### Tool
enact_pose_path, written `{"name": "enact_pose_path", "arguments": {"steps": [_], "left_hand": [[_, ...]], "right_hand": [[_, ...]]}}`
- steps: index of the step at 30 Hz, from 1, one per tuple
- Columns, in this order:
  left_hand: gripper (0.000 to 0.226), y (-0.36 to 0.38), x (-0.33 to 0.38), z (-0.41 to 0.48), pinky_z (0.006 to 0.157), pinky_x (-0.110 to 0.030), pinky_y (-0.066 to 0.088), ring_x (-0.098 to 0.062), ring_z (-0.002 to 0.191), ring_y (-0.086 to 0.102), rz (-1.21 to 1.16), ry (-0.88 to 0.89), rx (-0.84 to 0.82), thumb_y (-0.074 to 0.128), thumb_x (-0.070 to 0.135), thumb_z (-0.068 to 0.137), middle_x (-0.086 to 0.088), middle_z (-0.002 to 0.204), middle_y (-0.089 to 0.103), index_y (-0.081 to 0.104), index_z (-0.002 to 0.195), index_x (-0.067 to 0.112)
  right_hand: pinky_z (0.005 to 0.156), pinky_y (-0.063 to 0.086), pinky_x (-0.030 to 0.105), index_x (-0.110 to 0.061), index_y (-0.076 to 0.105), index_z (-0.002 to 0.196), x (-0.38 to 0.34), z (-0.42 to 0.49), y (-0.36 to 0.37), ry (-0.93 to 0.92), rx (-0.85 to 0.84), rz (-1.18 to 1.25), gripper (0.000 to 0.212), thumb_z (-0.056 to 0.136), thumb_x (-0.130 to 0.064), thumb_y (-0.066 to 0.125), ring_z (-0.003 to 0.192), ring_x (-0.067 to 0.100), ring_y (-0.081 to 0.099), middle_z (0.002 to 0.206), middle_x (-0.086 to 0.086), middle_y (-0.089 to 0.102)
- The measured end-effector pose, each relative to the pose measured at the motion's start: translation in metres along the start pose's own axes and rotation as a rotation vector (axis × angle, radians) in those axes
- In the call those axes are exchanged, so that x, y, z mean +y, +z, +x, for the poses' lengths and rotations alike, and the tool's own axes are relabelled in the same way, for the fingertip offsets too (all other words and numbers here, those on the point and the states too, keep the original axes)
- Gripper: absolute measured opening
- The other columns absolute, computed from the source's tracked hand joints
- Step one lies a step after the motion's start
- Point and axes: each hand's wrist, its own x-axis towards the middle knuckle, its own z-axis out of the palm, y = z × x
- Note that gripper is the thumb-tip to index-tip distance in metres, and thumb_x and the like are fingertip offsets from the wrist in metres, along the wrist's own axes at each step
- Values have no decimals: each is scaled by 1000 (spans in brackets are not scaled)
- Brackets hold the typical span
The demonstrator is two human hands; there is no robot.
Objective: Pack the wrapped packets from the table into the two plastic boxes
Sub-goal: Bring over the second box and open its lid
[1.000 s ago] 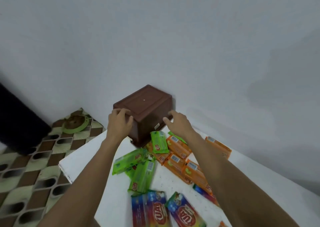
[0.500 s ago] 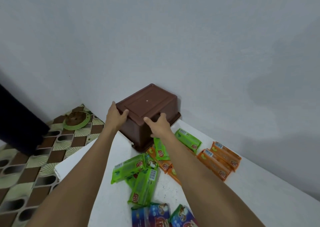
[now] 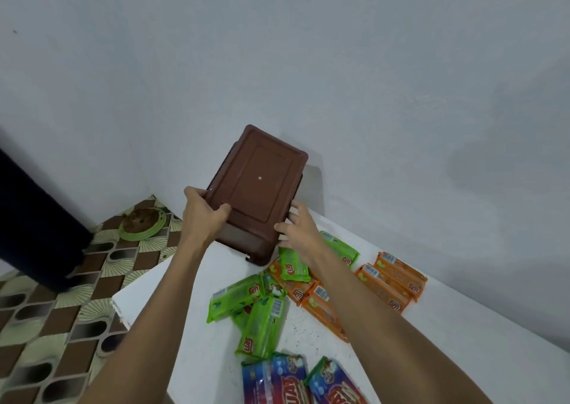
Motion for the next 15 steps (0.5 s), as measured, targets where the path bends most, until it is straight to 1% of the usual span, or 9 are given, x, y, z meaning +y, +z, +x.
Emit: {"name": "enact_pose_path", "arguments": {"steps": [3,5,6,8,10,11,12,13,15], "left_hand": [[31,-6,16,-28,70,-36,43,-22,80,58,-101,34,91,58,28,84,-6,91,58,42,107,13],[27,-11,25,-44,72,-31,37,-16,84,54,-180,62,138,55,29,87,-2,95,56,46,106,12],[26,-12,29,-53,74,-29,37,-16,89,54,-221,73,159,55,30,89,-2,99,55,48,106,11],[27,-14,35,-68,82,-28,36,-18,101,52,-261,104,168,53,32,92,-1,110,52,52,112,14],[40,-11,38,-84,94,-26,33,-12,105,46,-257,116,107,49,33,95,1,121,41,48,133,22],[46,-8,38,-92,100,-29,34,-9,105,44,-281,110,67,47,36,96,2,123,36,43,141,27],[49,-5,39,-100,105,-35,37,-9,107,45,-319,107,31,45,40,95,2,123,33,41,143,30],[52,-2,39,-108,106,-42,40,-9,110,47,-357,100,4,44,45,92,4,123,33,42,142,34],[57,4,41,-122,105,-50,41,-15,119,49,-415,92,-42,42,59,82,6,126,34,46,136,39]], "right_hand": [[78,55,46,-19,43,125,-12,-18,-8,-30,0,146,38,92,-4,57,100,25,64,121,9,61],[73,53,47,-16,46,109,-19,-31,-15,-36,4,229,19,94,-16,58,90,26,64,111,6,63],[72,54,48,-15,46,106,-20,-37,-20,-42,5,272,19,95,-23,59,90,28,63,113,6,61],[70,57,50,-12,50,117,-25,-52,-28,-41,5,356,38,94,-40,59,97,31,64,120,7,57],[75,57,56,-17,51,129,-29,-65,-39,-22,5,402,55,91,-58,54,108,35,62,127,9,56],[77,56,58,-23,50,131,-33,-74,-45,-19,3,406,57,90,-64,50,111,36,61,129,9,55],[75,57,56,-31,48,133,-36,-83,-53,-21,2,401,56,90,-67,46,111,36,60,129,9,54],[74,57,54,-36,49,131,-39,-92,-60,-25,2,391,53,90,-70,42,110,34,60,128,8,54],[82,56,54,-39,54,127,-43,-111,-77,-36,8,364,53,89,-73,39,109,32,59,125,9,54]]}}
